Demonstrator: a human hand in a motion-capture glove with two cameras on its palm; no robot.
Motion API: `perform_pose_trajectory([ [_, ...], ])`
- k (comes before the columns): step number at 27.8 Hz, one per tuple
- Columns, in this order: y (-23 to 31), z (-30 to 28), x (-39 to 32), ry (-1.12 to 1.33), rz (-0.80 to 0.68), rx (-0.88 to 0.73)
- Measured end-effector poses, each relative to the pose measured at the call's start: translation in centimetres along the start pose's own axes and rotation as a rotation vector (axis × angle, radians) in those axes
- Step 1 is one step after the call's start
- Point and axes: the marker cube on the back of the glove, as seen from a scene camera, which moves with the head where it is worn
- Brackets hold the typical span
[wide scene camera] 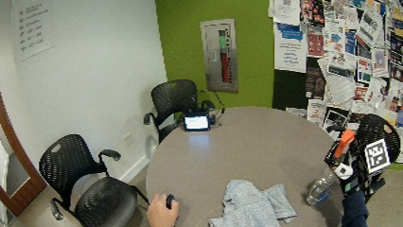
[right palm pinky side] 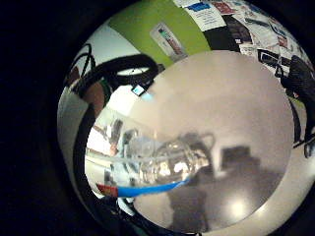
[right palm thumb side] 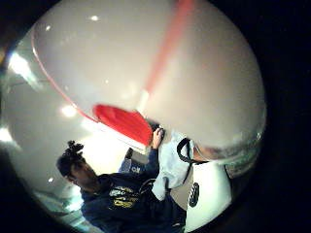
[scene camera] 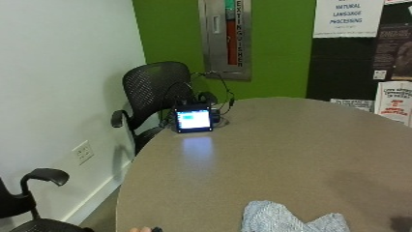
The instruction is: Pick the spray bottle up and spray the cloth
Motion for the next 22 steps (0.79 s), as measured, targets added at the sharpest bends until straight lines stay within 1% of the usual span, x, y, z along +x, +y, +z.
perform_pose_trajectory([
  [6,-0.6,1.2,-0.7,-0.019,-0.005,0.093],
  [12,-1.2,1.9,-0.4,0.024,-0.025,0.177],
  [22,0.3,2.0,-1.0,0.038,-0.041,0.263],
])
